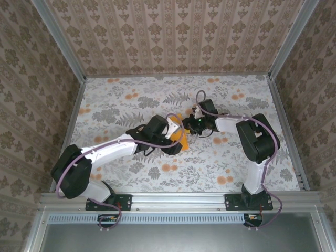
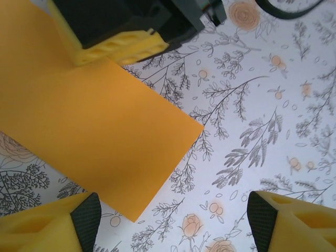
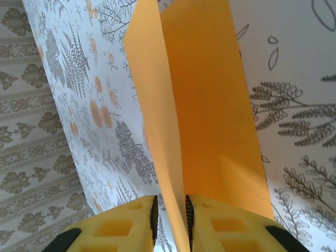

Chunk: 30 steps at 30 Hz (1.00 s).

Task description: Fold a paper plane with a square sheet of paper (fold left side to right side)

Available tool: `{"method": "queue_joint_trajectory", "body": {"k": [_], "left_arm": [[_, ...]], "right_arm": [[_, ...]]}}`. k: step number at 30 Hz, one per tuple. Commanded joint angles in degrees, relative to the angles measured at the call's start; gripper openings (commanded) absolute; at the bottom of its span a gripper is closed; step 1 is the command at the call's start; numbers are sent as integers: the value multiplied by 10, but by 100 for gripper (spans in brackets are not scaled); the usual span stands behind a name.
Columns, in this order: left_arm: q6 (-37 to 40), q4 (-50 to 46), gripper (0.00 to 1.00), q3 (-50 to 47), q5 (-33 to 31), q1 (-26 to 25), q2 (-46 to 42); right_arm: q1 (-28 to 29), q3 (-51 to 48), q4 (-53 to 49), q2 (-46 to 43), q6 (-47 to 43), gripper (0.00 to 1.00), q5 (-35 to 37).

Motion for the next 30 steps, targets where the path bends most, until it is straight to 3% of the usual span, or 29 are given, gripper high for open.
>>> {"method": "queue_joint_trajectory", "body": {"k": [1, 8, 15, 24, 30], "left_arm": [[44, 8, 79, -2, -34, -25, 11], [74, -3, 90, 37, -106, -78, 64], [89, -17, 100, 95, -189, -117, 136], [94, -40, 100, 143, -304, -154, 210], [88, -58, 95, 164, -333, -156, 242]], "right_arm": [[-2, 28, -38, 20, -19, 17, -8], [-5, 24, -42, 9, -7, 0, 2], [-5, 20, -44, 4, -4, 0, 3], [-5, 17, -44, 2, -1, 0, 4], [-5, 16, -46, 0, -2, 0, 5]]}}
